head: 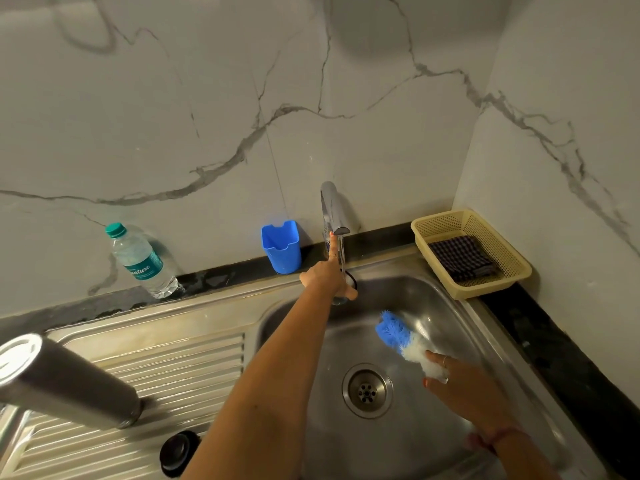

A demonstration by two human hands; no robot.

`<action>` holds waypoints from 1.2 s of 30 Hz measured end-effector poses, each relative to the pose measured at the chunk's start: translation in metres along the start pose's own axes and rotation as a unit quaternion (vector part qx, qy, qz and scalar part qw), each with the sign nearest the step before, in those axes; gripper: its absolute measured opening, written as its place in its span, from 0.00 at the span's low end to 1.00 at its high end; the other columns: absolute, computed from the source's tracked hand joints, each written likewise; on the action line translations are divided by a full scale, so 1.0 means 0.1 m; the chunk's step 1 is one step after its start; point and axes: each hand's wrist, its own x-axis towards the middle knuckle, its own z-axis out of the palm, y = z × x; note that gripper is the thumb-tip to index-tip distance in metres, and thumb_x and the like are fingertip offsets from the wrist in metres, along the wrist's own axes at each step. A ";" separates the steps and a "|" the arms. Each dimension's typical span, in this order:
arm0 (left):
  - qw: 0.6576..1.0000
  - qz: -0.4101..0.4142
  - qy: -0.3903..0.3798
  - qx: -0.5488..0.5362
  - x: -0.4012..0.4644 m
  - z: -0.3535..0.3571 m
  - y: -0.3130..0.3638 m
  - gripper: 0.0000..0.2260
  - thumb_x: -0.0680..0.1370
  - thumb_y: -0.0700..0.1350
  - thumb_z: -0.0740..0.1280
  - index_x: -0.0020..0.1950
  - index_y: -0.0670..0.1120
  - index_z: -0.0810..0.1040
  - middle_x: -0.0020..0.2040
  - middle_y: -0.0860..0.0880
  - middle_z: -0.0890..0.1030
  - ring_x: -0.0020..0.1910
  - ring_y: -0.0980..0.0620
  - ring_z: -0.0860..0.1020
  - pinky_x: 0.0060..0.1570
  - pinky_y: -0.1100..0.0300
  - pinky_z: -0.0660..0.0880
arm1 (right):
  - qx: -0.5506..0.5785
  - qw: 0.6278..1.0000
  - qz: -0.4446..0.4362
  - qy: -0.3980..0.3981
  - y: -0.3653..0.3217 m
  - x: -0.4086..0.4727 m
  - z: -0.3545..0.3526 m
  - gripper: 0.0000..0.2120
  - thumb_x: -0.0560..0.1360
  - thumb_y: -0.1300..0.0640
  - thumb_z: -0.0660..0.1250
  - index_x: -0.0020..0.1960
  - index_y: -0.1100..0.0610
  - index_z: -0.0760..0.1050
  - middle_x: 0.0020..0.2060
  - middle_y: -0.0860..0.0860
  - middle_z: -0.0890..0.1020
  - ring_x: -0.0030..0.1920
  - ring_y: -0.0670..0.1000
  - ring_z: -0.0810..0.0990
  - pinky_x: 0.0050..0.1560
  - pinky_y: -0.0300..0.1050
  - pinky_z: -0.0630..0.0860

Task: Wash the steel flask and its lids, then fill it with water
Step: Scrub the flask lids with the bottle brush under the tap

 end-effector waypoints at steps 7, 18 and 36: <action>1.000 0.007 -0.007 0.007 0.00 0.02 -0.04 0.53 0.70 0.56 0.77 0.81 0.48 0.42 0.56 0.44 0.81 0.53 0.45 0.80 0.60 0.49 0.77 | -0.003 1.000 -0.002 -0.003 -0.07 -0.01 -0.01 0.25 0.76 0.48 0.67 0.72 0.43 0.66 0.60 0.46 0.79 0.52 0.45 0.78 0.55 0.39 0.75; 1.000 0.016 0.014 0.003 0.04 0.08 -0.04 0.54 0.69 0.55 0.78 0.80 0.48 0.42 0.55 0.44 0.81 0.52 0.45 0.80 0.60 0.48 0.76 | -0.001 1.000 -0.001 -0.017 -0.06 -0.03 -0.04 0.26 0.75 0.48 0.67 0.72 0.44 0.66 0.63 0.46 0.77 0.57 0.46 0.78 0.58 0.41 0.75; 0.892 0.049 0.020 -0.449 -0.30 0.68 -0.58 0.32 0.65 0.41 0.82 0.61 0.48 0.67 0.59 0.47 0.76 0.52 0.53 0.79 0.41 0.67 0.76 | 0.201 0.978 0.021 -0.051 -0.07 0.02 -0.58 0.11 0.80 0.46 0.60 0.44 0.48 0.78 0.29 0.49 0.77 0.29 0.48 0.75 0.31 0.42 0.73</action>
